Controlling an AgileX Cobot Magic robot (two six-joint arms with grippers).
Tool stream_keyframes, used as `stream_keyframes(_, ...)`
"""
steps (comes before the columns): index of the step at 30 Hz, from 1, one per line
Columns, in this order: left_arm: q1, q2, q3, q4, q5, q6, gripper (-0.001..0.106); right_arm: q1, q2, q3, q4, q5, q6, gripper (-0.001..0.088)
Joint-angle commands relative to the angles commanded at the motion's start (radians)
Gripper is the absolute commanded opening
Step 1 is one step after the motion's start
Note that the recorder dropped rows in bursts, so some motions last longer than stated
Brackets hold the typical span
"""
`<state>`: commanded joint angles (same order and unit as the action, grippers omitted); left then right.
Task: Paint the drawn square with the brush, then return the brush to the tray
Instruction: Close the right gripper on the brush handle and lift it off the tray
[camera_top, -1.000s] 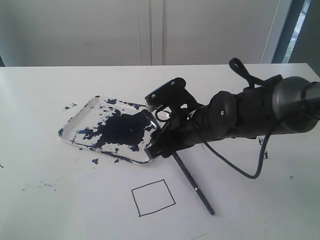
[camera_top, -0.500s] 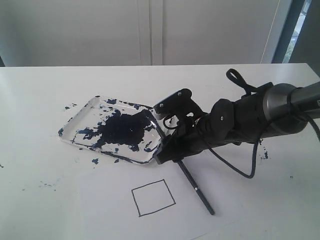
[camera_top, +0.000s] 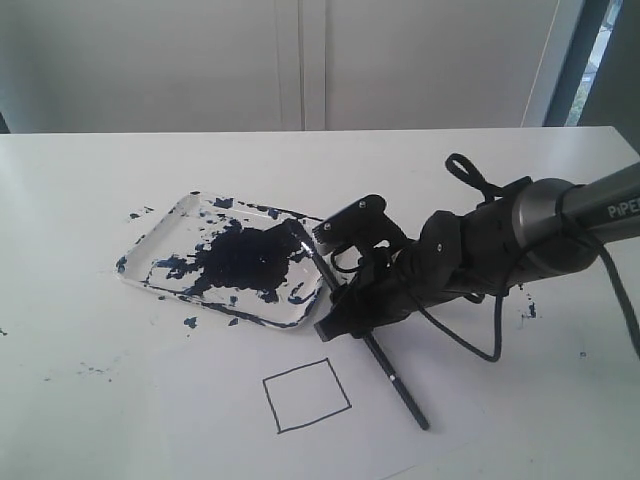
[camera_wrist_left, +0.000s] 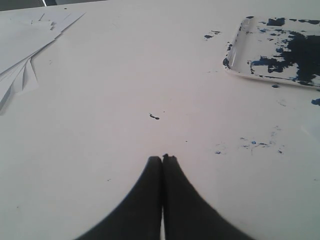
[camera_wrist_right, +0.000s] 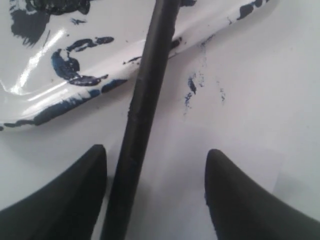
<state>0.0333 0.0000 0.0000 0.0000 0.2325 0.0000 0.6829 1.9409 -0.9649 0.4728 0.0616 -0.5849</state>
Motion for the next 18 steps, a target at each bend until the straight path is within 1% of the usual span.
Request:
stream_keyframes(3,0.000,0.000,0.000,0.000,0.000,0.000,0.000,0.000,0.000,0.000,0.000,0.008,0.000,0.0451)
stream_keyframes(12,0.000,0.000,0.000,0.000,0.000,0.000,0.000,0.000,-0.004,0.000,0.000,0.048,0.000,0.0129)
stream_keyframes(15,0.000,0.000,0.000,0.000,0.000,0.000,0.000,0.000,-0.030,0.000,0.000,0.061,0.000,0.0024)
stream_keyframes(16,0.000,0.000,0.000,0.000,0.000,0.000,0.000,0.000,-0.044,0.000,0.000,0.060,0.000,0.0000)
stream_keyframes(18,0.000,0.000,0.000,0.000,0.000,0.000,0.000,0.000,-0.075,0.000,0.000,0.060,0.000,0.0000)
